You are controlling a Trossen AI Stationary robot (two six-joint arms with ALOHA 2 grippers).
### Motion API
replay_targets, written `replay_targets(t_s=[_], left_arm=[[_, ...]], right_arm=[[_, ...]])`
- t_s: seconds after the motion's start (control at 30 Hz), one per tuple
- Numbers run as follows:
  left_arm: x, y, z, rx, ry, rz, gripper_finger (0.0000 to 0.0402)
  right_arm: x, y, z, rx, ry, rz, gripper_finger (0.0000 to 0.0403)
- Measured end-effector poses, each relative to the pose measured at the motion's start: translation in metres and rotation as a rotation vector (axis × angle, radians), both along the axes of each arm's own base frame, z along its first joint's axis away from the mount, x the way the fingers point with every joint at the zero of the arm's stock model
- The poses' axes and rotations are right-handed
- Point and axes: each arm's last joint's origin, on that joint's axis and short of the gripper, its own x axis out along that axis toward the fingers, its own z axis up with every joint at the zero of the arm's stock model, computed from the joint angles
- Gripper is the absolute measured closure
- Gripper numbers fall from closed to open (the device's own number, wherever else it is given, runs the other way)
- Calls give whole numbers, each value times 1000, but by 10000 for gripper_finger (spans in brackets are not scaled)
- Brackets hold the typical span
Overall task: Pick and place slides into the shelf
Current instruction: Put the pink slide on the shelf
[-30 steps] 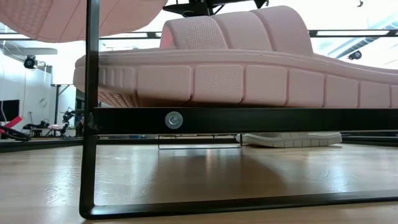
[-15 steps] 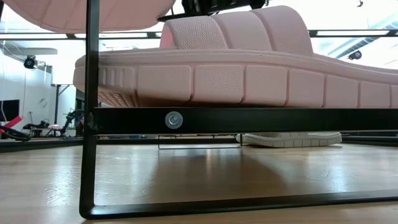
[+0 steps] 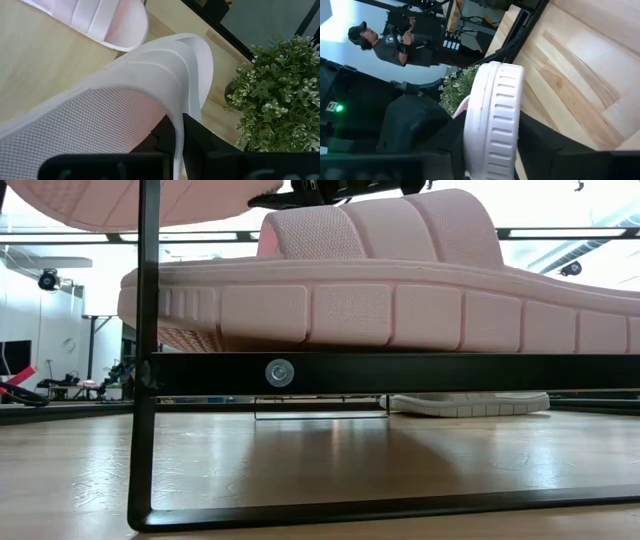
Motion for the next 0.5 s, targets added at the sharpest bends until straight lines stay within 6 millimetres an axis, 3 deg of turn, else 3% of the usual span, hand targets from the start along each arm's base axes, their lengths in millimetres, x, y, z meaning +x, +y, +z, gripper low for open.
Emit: replay_targets(t_s=[0.2,0.5], left_arm=[[0,0,0,14,-5,8,401],[1,1,-1,17,32,123,402]], right_arm=[[0,-1,0,-2,5,-7,332],[0,-1,-1,-2,8,-7,340]])
